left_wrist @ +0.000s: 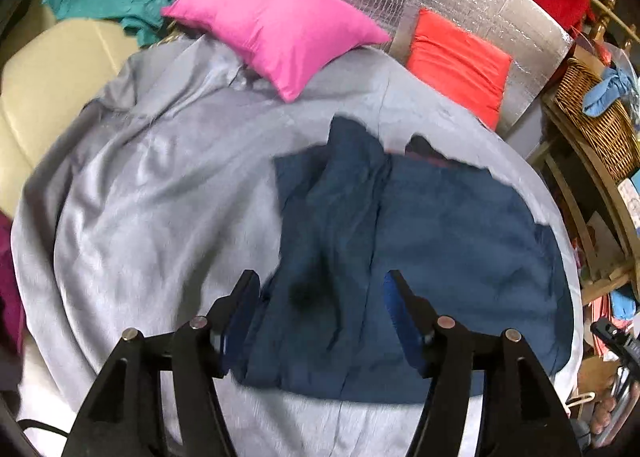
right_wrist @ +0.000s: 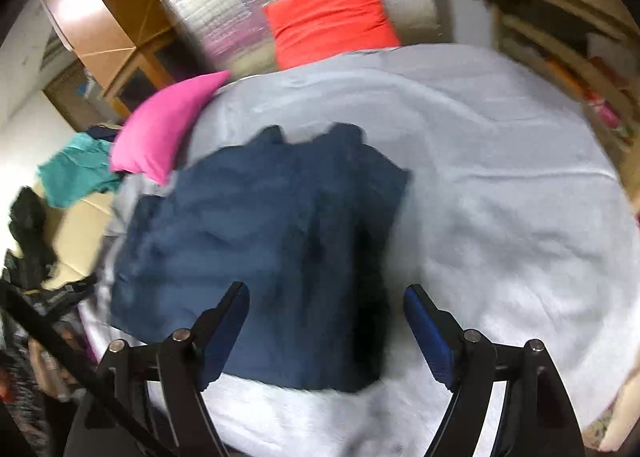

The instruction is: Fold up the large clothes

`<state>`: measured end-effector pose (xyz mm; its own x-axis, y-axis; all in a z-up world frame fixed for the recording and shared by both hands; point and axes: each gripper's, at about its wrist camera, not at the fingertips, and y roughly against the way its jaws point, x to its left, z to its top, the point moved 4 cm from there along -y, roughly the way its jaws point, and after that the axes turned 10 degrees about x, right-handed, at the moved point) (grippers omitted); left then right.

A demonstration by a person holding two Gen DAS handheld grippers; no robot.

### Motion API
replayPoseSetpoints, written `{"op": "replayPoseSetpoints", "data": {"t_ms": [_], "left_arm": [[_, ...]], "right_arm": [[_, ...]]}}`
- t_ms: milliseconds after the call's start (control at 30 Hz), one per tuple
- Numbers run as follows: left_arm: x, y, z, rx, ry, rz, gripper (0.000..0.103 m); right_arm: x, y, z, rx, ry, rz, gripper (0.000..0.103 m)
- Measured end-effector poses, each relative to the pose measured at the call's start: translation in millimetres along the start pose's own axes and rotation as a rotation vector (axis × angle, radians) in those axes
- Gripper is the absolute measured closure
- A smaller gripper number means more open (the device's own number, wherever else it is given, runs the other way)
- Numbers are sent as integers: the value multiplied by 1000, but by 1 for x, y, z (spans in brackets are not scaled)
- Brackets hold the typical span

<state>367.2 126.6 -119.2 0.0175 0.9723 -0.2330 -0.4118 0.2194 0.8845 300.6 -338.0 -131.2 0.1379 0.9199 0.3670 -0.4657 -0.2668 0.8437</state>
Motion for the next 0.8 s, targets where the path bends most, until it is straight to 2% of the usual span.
{"op": "replayPoseSetpoints", "data": {"t_ms": [100, 167, 233, 267, 333, 367, 400, 433, 467, 500, 567, 633, 667, 700, 733, 800], "left_arm": [[-14, 1, 43, -31, -4, 17, 38], [-21, -9, 74, -14, 12, -19, 38], [-24, -21, 91, -9, 22, -25, 38], [-21, -32, 100, -8, 18, -18, 38], [-16, -49, 94, -10, 11, -24, 38], [-12, -58, 89, -22, 12, -36, 38], [-2, -75, 84, 35, 64, 26, 39], [1, -85, 86, 97, 75, 45, 41], [-1, -87, 89, 90, 48, 0, 41], [-3, -89, 94, 73, 27, -12, 41], [-4, -94, 100, 56, 12, 24, 40], [-8, -102, 101, 78, 5, 8, 40], [-8, -105, 101, 84, 3, 3, 46], [-9, -109, 102, 89, 4, 4, 53], [-7, -112, 103, 100, 10, -6, 72], [-3, -112, 103, 115, 35, -57, 81]], "right_arm": [[9, -6, 54, 45, -36, -6, 21], [18, -11, 91, 35, -17, 50, 21], [16, -25, 120, 9, -11, 54, 21], [11, -35, 124, -4, -19, 65, 21], [1, -54, 123, -43, -30, 113, 21], [-10, -74, 118, -7, -54, 100, 27], [-15, -87, 117, 47, -68, 75, 41], [-18, -95, 117, 65, -55, 78, 43], [-19, -105, 118, 80, -39, 69, 43], [-20, -112, 120, 102, -37, 47, 42], [-21, -124, 122, 131, -41, 48, 42], [-24, -133, 124, 140, -49, 47, 43], [-25, -137, 124, 145, -46, 47, 52], [-27, -135, 124, 142, -44, 29, 65], [-28, -134, 124, 137, -46, 16, 70], [-31, -124, 126, 122, -65, 38, 92]]}}
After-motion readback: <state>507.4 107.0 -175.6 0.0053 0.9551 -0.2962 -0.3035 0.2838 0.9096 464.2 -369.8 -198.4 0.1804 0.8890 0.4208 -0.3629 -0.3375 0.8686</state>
